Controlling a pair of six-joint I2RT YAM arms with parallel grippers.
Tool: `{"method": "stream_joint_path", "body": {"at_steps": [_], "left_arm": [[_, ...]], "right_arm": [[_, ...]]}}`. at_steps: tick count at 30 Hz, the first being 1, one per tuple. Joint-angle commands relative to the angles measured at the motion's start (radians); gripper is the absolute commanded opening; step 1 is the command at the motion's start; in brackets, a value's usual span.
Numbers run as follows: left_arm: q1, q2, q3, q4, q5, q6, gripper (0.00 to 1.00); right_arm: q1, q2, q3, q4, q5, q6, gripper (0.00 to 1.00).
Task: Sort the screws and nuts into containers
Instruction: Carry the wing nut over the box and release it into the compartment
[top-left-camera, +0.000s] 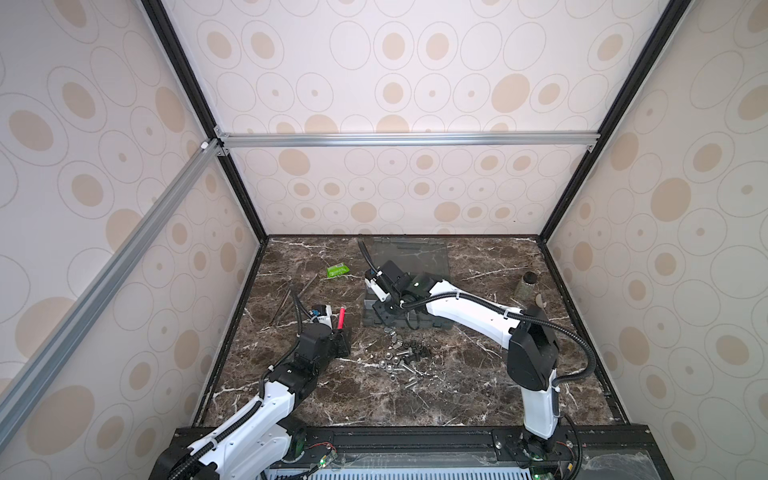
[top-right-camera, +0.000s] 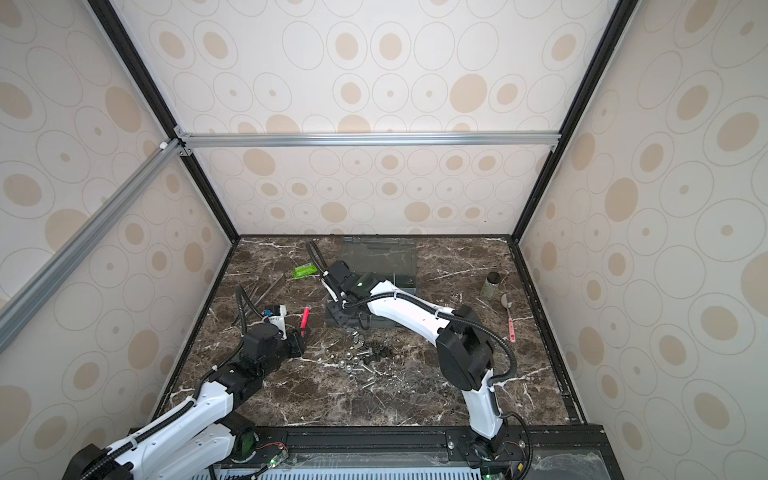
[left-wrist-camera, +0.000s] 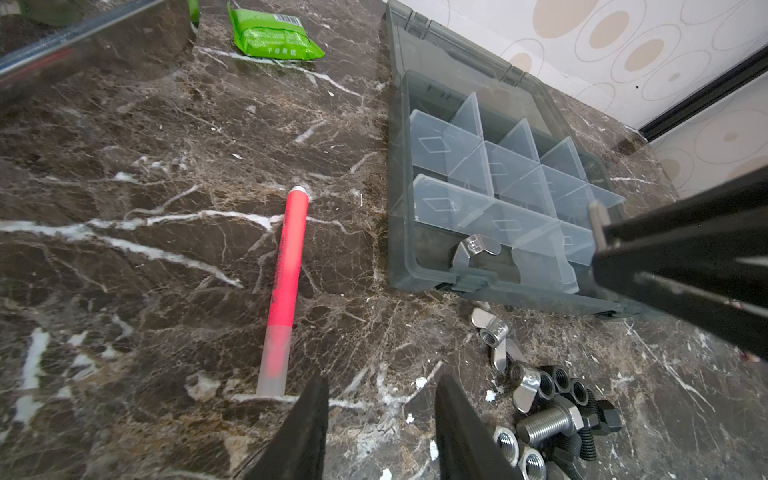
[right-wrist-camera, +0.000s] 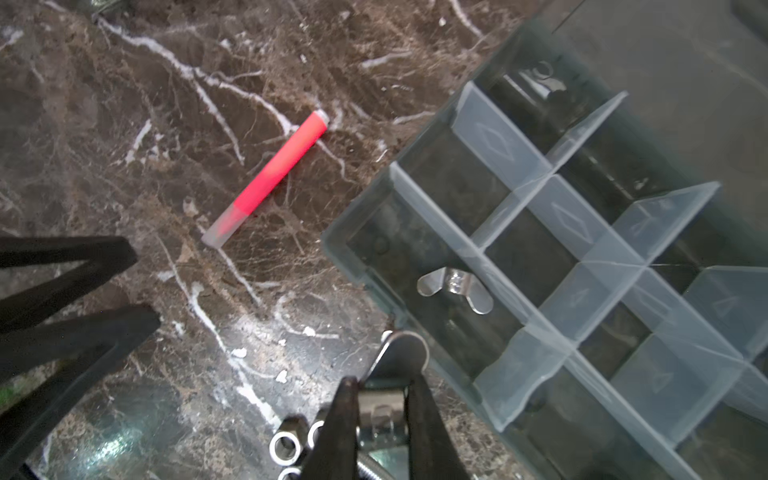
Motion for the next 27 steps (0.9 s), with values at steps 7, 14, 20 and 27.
{"method": "stream_joint_path", "body": {"at_steps": [7,14,20,27], "left_arm": [[0.006,-0.011,-0.007,0.04,0.014,-0.039,0.42],[0.008,0.002,-0.008,0.046,0.023,-0.043,0.42],[0.007,0.005,-0.007,0.046,0.023,-0.039,0.42],[0.007,0.01,-0.005,0.05,0.028,-0.042,0.42]], "right_arm": [[-0.054,0.132,0.11,-0.068,0.038,-0.034,0.12],[-0.059,0.187,0.144,-0.085,0.025,-0.027,0.13],[-0.058,0.183,0.124,-0.083,0.031,-0.015,0.24],[-0.059,0.172,0.115,-0.082,0.032,-0.015,0.28]]}}
